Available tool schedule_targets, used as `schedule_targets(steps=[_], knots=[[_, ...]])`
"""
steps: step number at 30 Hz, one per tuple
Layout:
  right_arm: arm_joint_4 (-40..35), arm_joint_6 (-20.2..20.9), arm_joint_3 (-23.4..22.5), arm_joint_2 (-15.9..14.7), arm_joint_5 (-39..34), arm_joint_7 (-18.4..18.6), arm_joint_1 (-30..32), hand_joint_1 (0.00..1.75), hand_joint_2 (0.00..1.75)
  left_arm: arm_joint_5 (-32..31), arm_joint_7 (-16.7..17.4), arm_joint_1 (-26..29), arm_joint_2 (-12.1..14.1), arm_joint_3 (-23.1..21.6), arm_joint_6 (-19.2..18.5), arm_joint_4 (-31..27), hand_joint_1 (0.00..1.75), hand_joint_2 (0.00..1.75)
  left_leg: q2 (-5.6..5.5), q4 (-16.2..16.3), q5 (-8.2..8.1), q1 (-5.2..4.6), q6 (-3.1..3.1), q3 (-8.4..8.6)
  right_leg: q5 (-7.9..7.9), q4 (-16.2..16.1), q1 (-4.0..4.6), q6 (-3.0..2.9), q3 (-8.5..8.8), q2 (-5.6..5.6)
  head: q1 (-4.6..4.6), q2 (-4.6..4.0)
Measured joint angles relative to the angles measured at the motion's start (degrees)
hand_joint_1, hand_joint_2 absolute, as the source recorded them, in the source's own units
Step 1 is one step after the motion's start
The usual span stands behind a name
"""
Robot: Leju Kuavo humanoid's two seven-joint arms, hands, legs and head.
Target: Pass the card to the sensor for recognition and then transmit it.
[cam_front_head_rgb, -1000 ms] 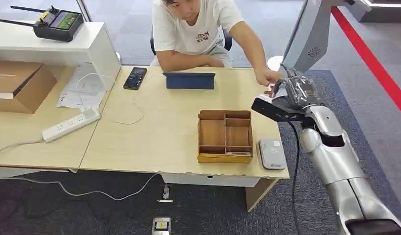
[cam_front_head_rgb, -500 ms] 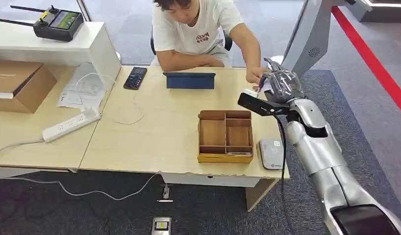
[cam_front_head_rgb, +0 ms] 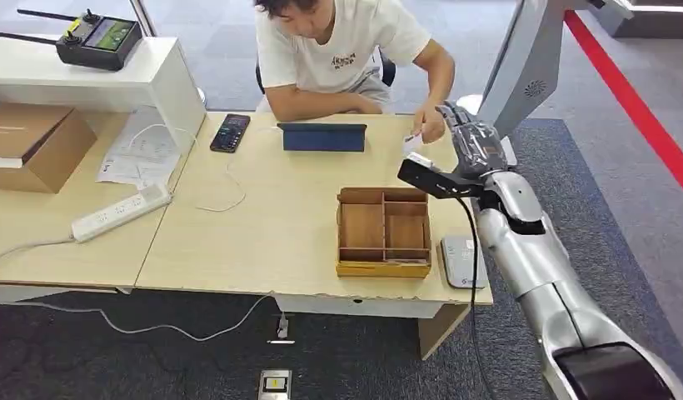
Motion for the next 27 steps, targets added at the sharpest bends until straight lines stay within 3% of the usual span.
schedule_targets(steps=[4,8,11,15,27], knots=[[-0.1,1.7,0.0,0.0,-6.2,-1.1,0.0,0.0,1.75,0.2,0.3,0.0,0.0,0.0,0.1,0.0,0.0,1.75,0.01,0.0,0.0,0.0,0.0,0.02,0.0,0.0,0.0,0.0,0.0,0.0,0.0,0.0],[-2.5,9.6,-0.9,0.0,-17.1,-1.0,1.3,0.0,1.75,0.5,0.9,0.0,0.0,0.0,0.1,0.0,0.0,1.75,0.01,0.0,0.0,0.0,0.0,0.03,0.0,0.0,0.01,0.0,-0.01,0.0,0.0,0.0],[-7.3,17.9,-1.7,-0.4,-27.0,1.8,4.2,0.0,1.75,1.0,1.1,0.1,0.0,0.0,0.1,0.0,0.0,1.75,0.0,0.0,0.0,0.0,-0.01,0.03,-0.01,0.0,0.01,0.0,-0.01,0.0,0.0,0.0],[-15.0,24.3,-2.4,-1.9,-36.3,5.9,9.1,0.0,1.75,1.2,1.1,0.2,0.0,0.0,0.1,0.0,0.0,1.75,0.0,0.0,0.0,0.0,0.0,0.02,-0.01,0.0,0.01,0.0,-0.02,0.0,0.0,0.0],[-36.3,34.5,-4.4,-9.0,-50.1,14.7,21.2,0.0,1.75,2.1,1.2,0.3,0.1,0.0,0.1,0.0,0.0,1.75,0.02,0.0,0.0,0.0,-0.01,0.04,0.0,0.0,0.0,0.0,-0.02,0.01,-0.02,0.0]])
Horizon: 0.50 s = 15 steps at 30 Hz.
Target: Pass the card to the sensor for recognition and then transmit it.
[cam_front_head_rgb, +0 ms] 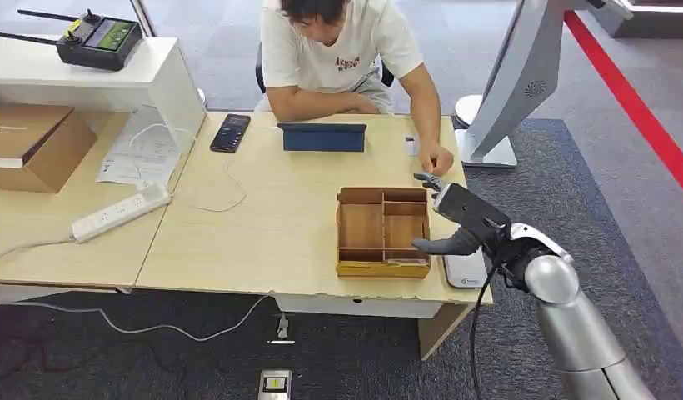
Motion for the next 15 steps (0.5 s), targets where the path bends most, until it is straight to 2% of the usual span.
schedule_targets(steps=[8,12,15], knots=[[-8.5,4.0,-0.8,-3.1,-1.3,2.6,5.5,0.0,1.75,0.3,1.1,-0.1,0.0,0.0,0.0,0.0,0.0,1.75,0.01,0.0,0.0,0.0,0.0,-0.01,-0.01,0.0,0.0,0.0,0.01,0.0,0.02,0.0],[-10.7,3.4,-0.5,-3.8,1.9,2.9,8.4,0.0,1.75,0.4,2.0,-0.1,0.0,0.0,0.0,0.0,0.0,1.75,0.01,0.0,0.0,0.0,0.0,-0.02,-0.01,0.0,0.0,0.0,0.01,0.0,0.02,0.0],[-11.5,0.7,0.0,-3.9,8.5,3.2,9.6,0.0,1.75,0.6,2.1,-0.1,0.0,0.0,0.1,0.0,0.0,1.75,0.01,0.0,0.0,0.0,0.0,-0.03,-0.01,0.0,0.0,-0.01,0.01,0.0,0.0,0.0]])
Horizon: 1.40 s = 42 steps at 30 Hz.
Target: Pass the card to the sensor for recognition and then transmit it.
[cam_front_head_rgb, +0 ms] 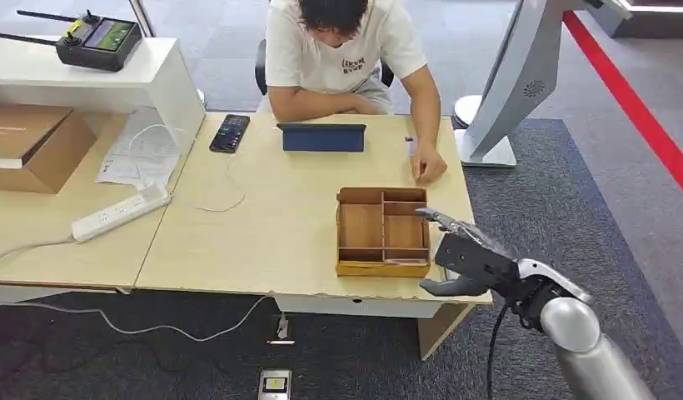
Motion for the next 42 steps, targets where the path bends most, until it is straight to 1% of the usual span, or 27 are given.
schedule_targets(steps=[4,7,10,14,17,23,25,26,27,29,31,34,38,42], knots=[[-0.1,-5.7,1.2,0.4,8.4,-0.1,1.0,0.0,1.75,-0.5,0.0,-0.1,0.0,0.0,0.0,0.0,0.0,1.75,0.0,0.0,0.0,0.01,0.0,0.0,0.0,0.0,0.0,0.0,0.0,0.0,0.0,0.0],[0.1,-9.0,2.6,0.9,13.6,-0.8,2.0,0.0,1.75,-0.6,-0.1,-0.1,0.0,0.0,0.0,0.0,0.0,1.75,0.0,0.0,0.0,0.01,0.0,0.0,0.0,0.0,0.01,-0.01,0.0,0.0,0.02,0.0],[0.8,-12.2,4.5,2.0,18.6,-1.2,2.5,0.0,1.75,-0.7,-0.1,-0.2,-0.2,0.0,0.0,0.0,0.0,1.75,0.0,0.0,0.0,0.02,-0.01,-0.01,-0.02,0.0,0.02,-0.03,-0.01,0.0,0.02,0.0],[2.3,-17.4,6.6,3.7,26.1,-1.1,2.5,0.0,1.75,-0.7,0.3,-0.2,-0.3,0.0,0.1,0.0,0.0,1.75,0.0,0.0,0.0,0.03,-0.01,-0.01,-0.02,0.0,0.02,-0.03,-0.01,0.0,0.02,0.0],[3.5,-18.8,7.7,4.7,28.5,-1.1,2.4,0.0,1.75,-0.7,0.2,-0.2,-0.4,0.0,0.2,0.0,0.0,1.75,0.0,0.0,0.0,0.03,-0.01,-0.02,-0.02,0.0,0.03,-0.03,0.0,0.0,0.02,0.0],[5.8,-19.8,9.7,6.3,33.5,-2.2,2.0,0.0,1.75,-0.7,0.4,-0.2,-0.4,0.0,0.2,0.0,0.0,1.75,-0.01,0.0,0.0,0.03,-0.01,-0.02,-0.02,0.0,0.03,-0.03,0.0,0.0,0.02,0.0],[7.0,-21.1,10.5,7.1,35.6,-2.7,1.6,0.0,1.75,-0.7,0.6,-0.2,-0.4,0.0,0.2,0.0,0.0,1.75,0.0,0.0,0.0,0.04,-0.01,-0.02,-0.02,0.0,0.03,-0.03,-0.01,0.0,0.02,0.0],[7.4,-22.3,10.9,7.5,36.6,-3.1,1.6,0.0,1.75,-0.7,0.6,-0.2,-0.4,0.0,0.2,0.0,0.0,1.75,0.0,0.0,0.0,0.04,-0.01,-0.03,-0.02,0.0,0.04,-0.03,0.0,0.0,0.0,0.0],[8.0,-24.5,11.1,8.0,38.0,-3.7,1.5,0.0,1.75,-0.7,0.7,-0.2,-0.4,0.0,0.2,0.0,0.0,1.75,0.0,0.0,0.0,0.04,-0.01,-0.03,-0.02,0.0,0.04,-0.03,0.0,0.0,0.02,0.0],[9.7,-30.4,11.6,9.2,41.1,-5.2,1.0,0.0,1.75,-0.5,0.8,-0.2,-0.5,0.0,0.5,0.0,0.0,1.75,0.0,0.0,0.0,0.05,-0.01,-0.02,-0.02,0.0,0.05,-0.03,-0.01,0.0,0.0,0.0],[11.7,-34.4,12.1,10.5,41.3,-6.7,0.7,0.0,1.75,-0.4,0.8,-0.3,-0.7,0.0,1.0,0.0,0.0,1.75,0.0,0.0,0.01,0.06,-0.01,-0.02,-0.02,0.0,0.06,-0.04,0.0,0.0,0.02,0.0],[15.1,-38.2,12.5,12.3,39.7,-8.4,0.1,0.0,1.75,-0.4,0.8,-0.3,-1.0,0.0,1.0,0.0,0.0,1.75,0.0,0.0,0.01,0.06,-0.01,-0.02,-0.02,0.0,0.06,-0.04,0.0,0.0,0.02,0.0],[19.6,-40.4,12.7,14.4,37.6,-10.2,-1.0,0.0,1.75,-0.5,1.0,-0.3,-1.2,0.0,1.0,0.0,0.0,1.75,0.0,0.0,0.02,0.06,-0.03,-0.02,-0.02,0.0,0.06,-0.04,-0.01,0.0,0.02,0.0],[23.6,-40.6,12.7,15.8,36.5,-11.1,-2.0,0.0,1.75,-0.3,1.0,-0.2,-1.2,0.0,1.0,0.0,0.0,1.75,0.0,0.0,0.02,0.06,-0.04,-0.03,-0.02,0.0,0.07,-0.04,-0.01,0.0,0.02,0.0]])
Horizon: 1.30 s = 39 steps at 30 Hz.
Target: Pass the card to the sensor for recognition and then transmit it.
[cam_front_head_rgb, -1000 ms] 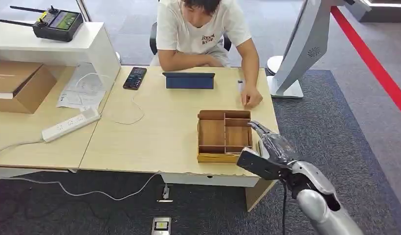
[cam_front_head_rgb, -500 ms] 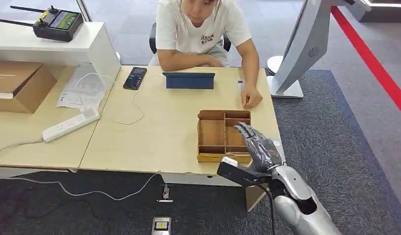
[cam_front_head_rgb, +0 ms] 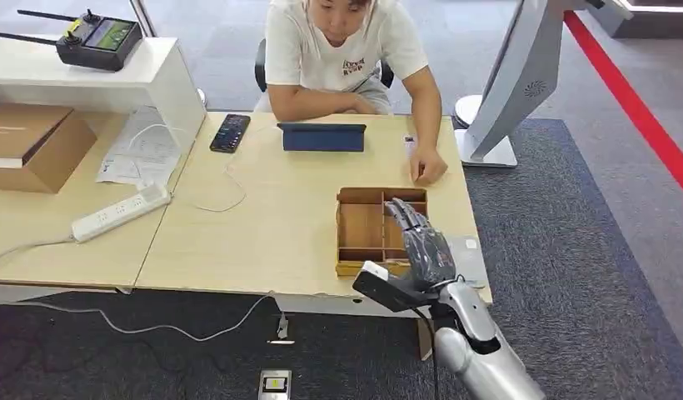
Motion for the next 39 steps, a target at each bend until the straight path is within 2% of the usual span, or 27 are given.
schedule_targets(steps=[7,15,30,39], knots=[[5.0,-0.2,0.1,1.4,-1.7,-0.6,-1.0,0.0,1.75,0.0,-0.3,0.0,0.0,0.0,0.0,0.0,0.0,1.75,0.0,0.0,0.0,0.01,0.0,0.0,0.0,0.0,0.01,0.0,-0.01,0.0,0.0,0.0],[7.6,-0.5,0.1,1.6,-2.4,-1.7,-1.6,0.0,1.75,0.0,-0.4,0.0,-0.1,0.0,0.1,0.0,0.0,1.75,0.0,0.0,0.0,0.01,0.0,0.01,0.0,0.0,0.01,0.0,-0.03,0.0,-0.02,0.0],[9.4,-4.8,-0.5,-4.0,-3.8,-4.5,-1.3,0.0,1.75,0.0,-0.8,0.0,0.1,0.0,0.3,0.0,0.0,1.75,0.0,0.0,0.0,0.0,-0.01,0.01,0.0,0.0,0.01,0.0,-0.05,0.0,0.0,0.0],[9.8,-5.3,-0.5,-5.1,-3.7,-5.0,-0.8,0.0,1.75,-0.2,-1.1,0.0,0.3,0.0,0.3,0.0,0.0,1.75,0.01,0.0,0.0,0.01,-0.01,0.01,0.0,0.0,0.01,0.0,-0.04,0.0,0.0,0.0]])
